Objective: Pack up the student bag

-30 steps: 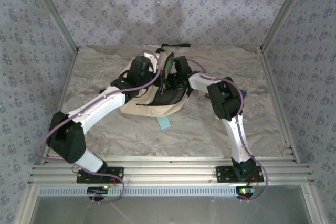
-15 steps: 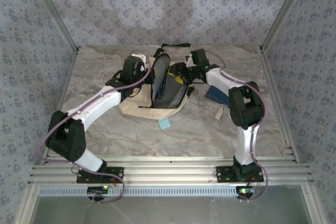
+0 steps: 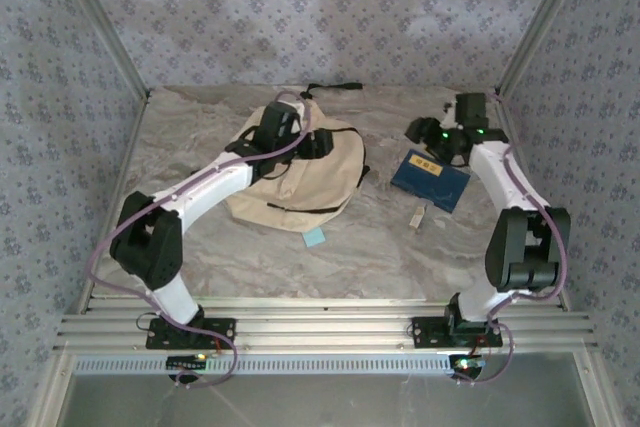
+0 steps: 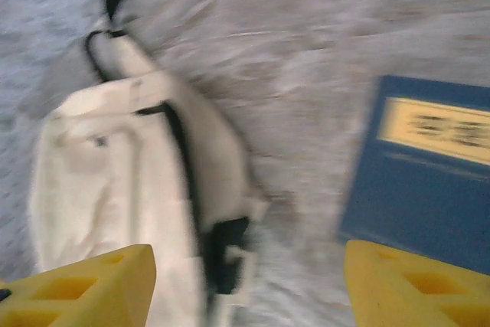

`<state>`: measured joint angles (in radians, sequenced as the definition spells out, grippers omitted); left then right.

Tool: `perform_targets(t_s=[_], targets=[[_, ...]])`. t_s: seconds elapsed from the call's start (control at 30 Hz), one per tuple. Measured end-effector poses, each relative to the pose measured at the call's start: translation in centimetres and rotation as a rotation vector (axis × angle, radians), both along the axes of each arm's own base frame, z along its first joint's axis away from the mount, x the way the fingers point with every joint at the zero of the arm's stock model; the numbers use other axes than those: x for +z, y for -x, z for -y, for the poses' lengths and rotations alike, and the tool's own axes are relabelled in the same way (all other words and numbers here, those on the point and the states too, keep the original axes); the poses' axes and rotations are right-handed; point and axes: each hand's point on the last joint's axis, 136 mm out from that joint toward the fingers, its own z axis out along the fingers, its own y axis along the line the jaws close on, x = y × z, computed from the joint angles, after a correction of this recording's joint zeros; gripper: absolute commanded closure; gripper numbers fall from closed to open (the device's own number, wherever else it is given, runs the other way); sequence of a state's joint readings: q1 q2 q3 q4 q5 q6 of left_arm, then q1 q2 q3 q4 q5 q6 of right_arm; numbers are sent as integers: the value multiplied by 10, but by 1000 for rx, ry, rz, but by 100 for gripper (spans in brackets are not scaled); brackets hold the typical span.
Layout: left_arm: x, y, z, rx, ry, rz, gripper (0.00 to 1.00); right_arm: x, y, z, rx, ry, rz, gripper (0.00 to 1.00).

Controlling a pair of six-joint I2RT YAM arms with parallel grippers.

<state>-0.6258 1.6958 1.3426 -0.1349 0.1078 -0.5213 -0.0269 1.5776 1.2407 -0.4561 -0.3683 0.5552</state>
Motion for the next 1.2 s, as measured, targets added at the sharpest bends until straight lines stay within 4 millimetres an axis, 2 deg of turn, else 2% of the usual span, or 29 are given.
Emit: perform_targets(t_s=[0.1, 0.2, 0.3, 0.4, 0.53, 0.73, 0.9, 1.0, 1.1, 1.2], targets=[[17, 8, 35, -82, 42, 23, 24, -29, 14, 46, -103, 60, -72, 32], [26, 6, 64, -146, 81, 36, 24, -56, 32, 80, -182, 91, -146, 32], [18, -1, 88, -186, 106, 29, 25, -72, 45, 100, -238, 111, -191, 32], [-2, -9, 111, -220, 117, -7, 25, -85, 53, 111, -261, 130, -216, 32], [-32, -16, 144, -273, 122, -55, 25, -105, 51, 117, -258, 138, -246, 34], [-55, -14, 192, -352, 138, -91, 25, -138, 52, 115, -230, 125, -297, 36], [-69, -10, 225, -396, 141, -117, 26, -145, 52, 113, -213, 119, -301, 39], [-86, -11, 238, -405, 124, -139, 28, -144, 51, 112, -206, 105, -295, 40], [-112, -11, 242, -396, 93, -188, 37, -142, 47, 108, -193, 85, -277, 41], [-144, -11, 240, -378, 47, -246, 46, -139, 39, 94, -150, 44, -238, 41]])
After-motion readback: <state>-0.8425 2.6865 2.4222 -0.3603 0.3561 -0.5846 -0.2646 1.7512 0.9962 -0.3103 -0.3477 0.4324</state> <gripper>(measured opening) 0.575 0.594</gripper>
